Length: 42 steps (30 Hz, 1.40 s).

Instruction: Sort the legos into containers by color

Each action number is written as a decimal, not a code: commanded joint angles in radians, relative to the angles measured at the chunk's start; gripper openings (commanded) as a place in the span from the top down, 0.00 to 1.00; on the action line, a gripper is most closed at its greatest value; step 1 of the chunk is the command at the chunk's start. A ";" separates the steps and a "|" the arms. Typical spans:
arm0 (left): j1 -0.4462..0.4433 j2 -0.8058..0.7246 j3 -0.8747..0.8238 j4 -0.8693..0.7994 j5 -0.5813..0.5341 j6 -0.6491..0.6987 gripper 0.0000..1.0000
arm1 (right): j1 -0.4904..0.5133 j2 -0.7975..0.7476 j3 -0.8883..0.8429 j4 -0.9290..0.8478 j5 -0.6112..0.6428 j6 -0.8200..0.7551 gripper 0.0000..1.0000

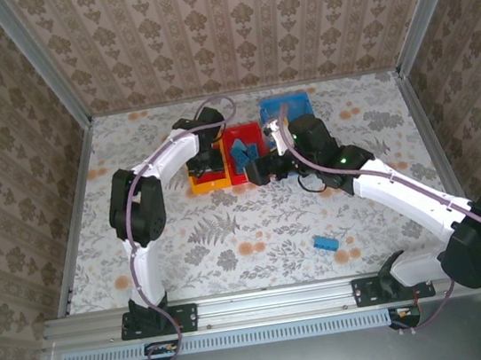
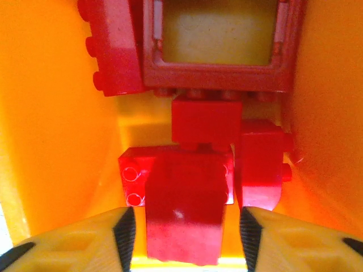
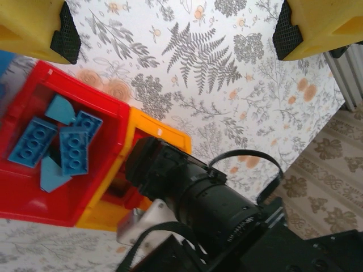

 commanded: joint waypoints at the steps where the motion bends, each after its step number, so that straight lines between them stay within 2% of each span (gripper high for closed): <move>1: -0.012 -0.011 0.033 -0.027 -0.019 0.002 0.39 | -0.022 -0.058 -0.017 -0.118 0.053 0.040 0.09; 8: -0.035 -0.073 0.047 -0.038 -0.001 -0.015 0.34 | -0.027 -0.136 -0.022 -0.419 0.121 0.067 0.10; 12: -0.052 -0.171 0.008 -0.031 0.003 -0.038 0.29 | 0.000 -0.133 -0.020 -0.636 0.199 0.098 0.12; 15: -0.067 -0.264 -0.067 0.009 0.015 -0.036 0.27 | 0.041 -0.098 -0.062 -0.726 0.207 0.149 0.13; 21: -0.083 -0.477 -0.268 0.128 0.070 0.019 0.27 | 0.166 -0.072 -0.174 -0.727 0.276 0.228 0.14; 24: -0.083 -0.545 -0.335 0.146 0.095 0.048 0.27 | 0.196 -0.022 -0.198 -0.767 0.313 0.262 0.13; 27: -0.079 -0.587 -0.371 0.149 0.111 0.061 0.27 | 0.200 0.038 -0.203 -0.816 0.384 0.294 0.03; 30: -0.077 -0.612 -0.386 0.158 0.127 0.061 0.27 | 0.201 0.072 -0.229 -0.798 0.395 0.278 0.01; 39: -0.077 -0.689 -0.416 0.203 0.181 0.045 0.28 | 0.202 0.219 -0.241 -0.742 0.363 0.263 0.22; 42: -0.079 -0.756 -0.460 0.229 0.203 0.030 0.28 | 0.199 0.249 -0.247 -0.720 0.371 0.265 0.25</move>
